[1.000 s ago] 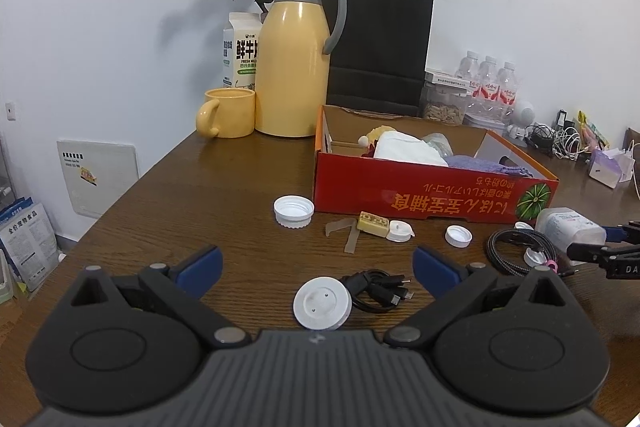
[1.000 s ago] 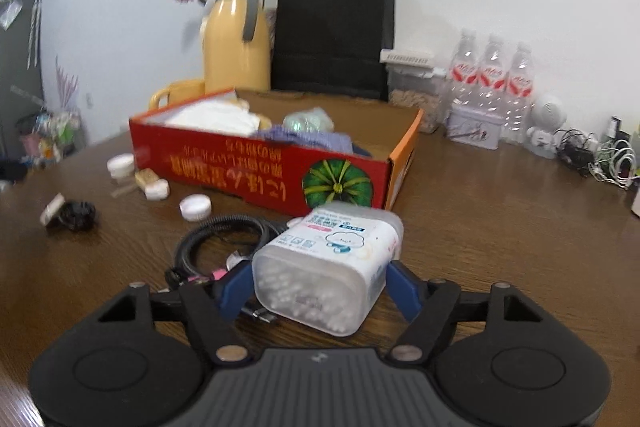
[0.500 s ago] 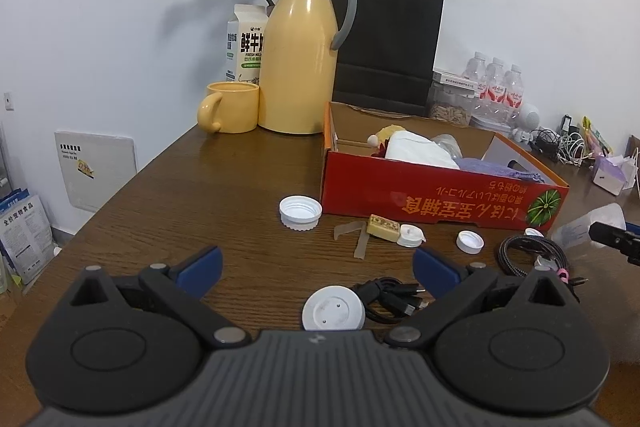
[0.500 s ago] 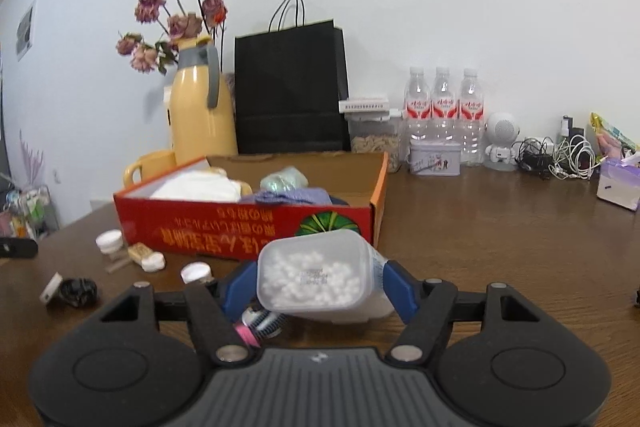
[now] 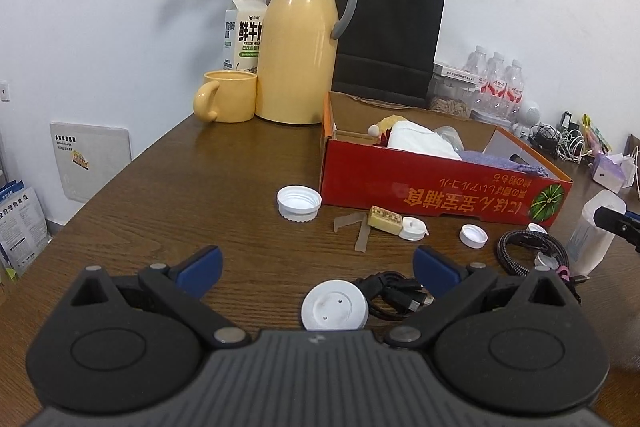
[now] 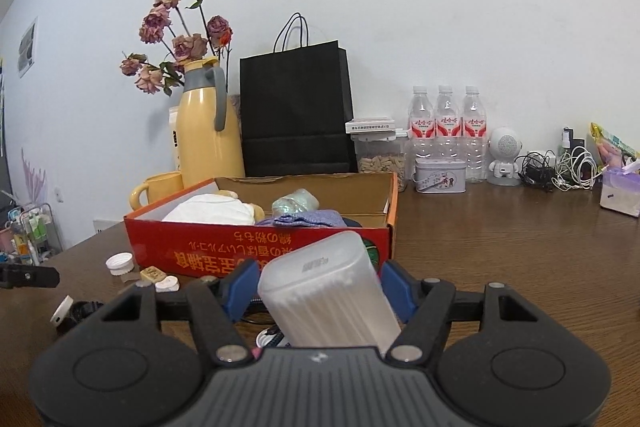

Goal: Organize objects
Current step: 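Move the left tool toward the white bottle cap while right tool holds swab box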

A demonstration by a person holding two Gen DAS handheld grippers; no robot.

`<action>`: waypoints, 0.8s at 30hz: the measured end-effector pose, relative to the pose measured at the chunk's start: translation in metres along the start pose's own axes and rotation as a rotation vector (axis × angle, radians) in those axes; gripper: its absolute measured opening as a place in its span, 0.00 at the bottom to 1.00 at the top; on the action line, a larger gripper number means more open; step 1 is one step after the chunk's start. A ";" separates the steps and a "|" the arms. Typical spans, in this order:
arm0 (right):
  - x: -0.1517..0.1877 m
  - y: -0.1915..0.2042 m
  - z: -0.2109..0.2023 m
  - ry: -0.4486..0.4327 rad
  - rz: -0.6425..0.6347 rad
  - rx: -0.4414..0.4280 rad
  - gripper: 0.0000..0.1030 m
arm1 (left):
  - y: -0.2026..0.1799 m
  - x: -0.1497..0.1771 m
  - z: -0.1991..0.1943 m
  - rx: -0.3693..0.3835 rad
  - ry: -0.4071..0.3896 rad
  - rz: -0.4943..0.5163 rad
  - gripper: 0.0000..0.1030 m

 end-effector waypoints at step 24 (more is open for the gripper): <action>0.004 0.000 -0.001 -0.003 -0.035 0.090 0.61 | -0.004 0.000 0.000 -0.011 0.007 0.010 1.00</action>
Point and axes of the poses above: each gripper's, at about its wrist camera, not at the fingertips, and z roughly the way its jaws point, y to its left, x to its underside, the point moved 1 cm from there along z, roughly the way its jaws point, and after that the axes turned 5 degrees about -z, right-handed, at the moved point
